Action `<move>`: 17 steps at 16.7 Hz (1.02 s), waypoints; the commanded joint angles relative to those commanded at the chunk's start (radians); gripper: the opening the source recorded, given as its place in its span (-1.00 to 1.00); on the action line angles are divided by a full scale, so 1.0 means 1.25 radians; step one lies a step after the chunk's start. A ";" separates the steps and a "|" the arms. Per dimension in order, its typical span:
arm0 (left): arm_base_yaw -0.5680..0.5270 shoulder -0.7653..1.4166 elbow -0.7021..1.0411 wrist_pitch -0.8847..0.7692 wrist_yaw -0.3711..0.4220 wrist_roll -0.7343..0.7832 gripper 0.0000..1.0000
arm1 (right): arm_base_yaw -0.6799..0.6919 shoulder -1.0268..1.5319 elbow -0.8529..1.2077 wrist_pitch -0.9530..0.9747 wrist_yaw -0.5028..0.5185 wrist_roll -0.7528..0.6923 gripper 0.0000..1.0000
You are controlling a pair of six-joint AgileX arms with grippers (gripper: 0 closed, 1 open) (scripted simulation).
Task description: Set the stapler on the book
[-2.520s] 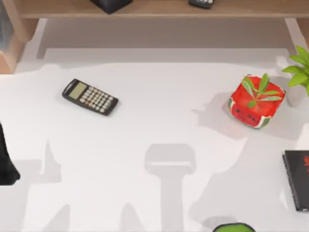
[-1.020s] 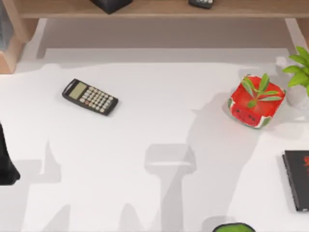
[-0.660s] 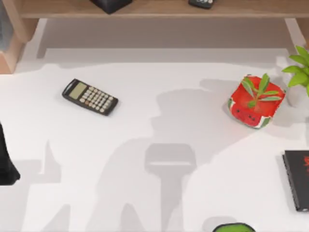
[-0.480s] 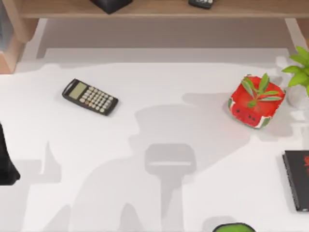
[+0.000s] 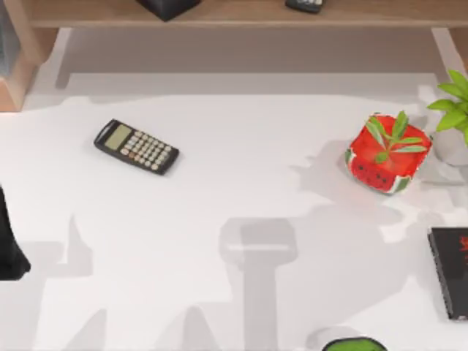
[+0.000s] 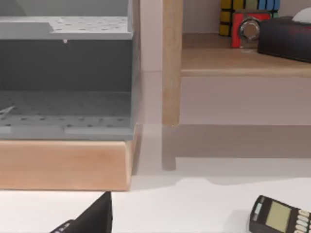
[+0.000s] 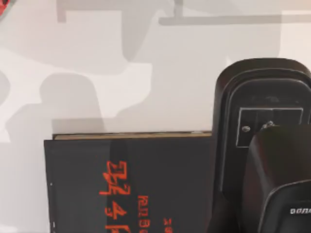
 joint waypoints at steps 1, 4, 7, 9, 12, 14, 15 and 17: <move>0.000 0.000 0.000 0.000 0.000 0.000 1.00 | 0.003 -0.011 -0.038 0.001 0.002 0.002 -1.00; 0.000 0.000 0.000 0.000 0.000 0.000 1.00 | 0.009 -0.033 -0.126 0.003 0.008 0.007 -1.00; 0.000 0.000 0.000 0.000 0.000 0.000 1.00 | 0.010 -0.040 -0.159 0.002 0.010 0.009 -1.00; 0.000 0.000 0.000 0.000 0.000 0.000 1.00 | 0.010 -0.040 -0.159 0.002 0.010 0.009 -1.00; 0.000 0.000 0.000 0.000 0.000 0.000 1.00 | 0.007 -0.036 -0.157 0.002 0.009 0.010 -1.00; 0.000 0.000 0.000 0.000 0.000 0.000 1.00 | 0.007 -0.032 -0.164 0.014 0.010 0.010 -1.00; 0.000 0.000 0.000 0.000 0.000 0.000 1.00 | 0.008 -0.026 -0.173 0.028 0.010 0.010 -1.00; 0.000 0.000 0.000 0.000 0.000 0.000 1.00 | 0.009 -0.013 -0.194 0.065 0.010 0.010 -1.00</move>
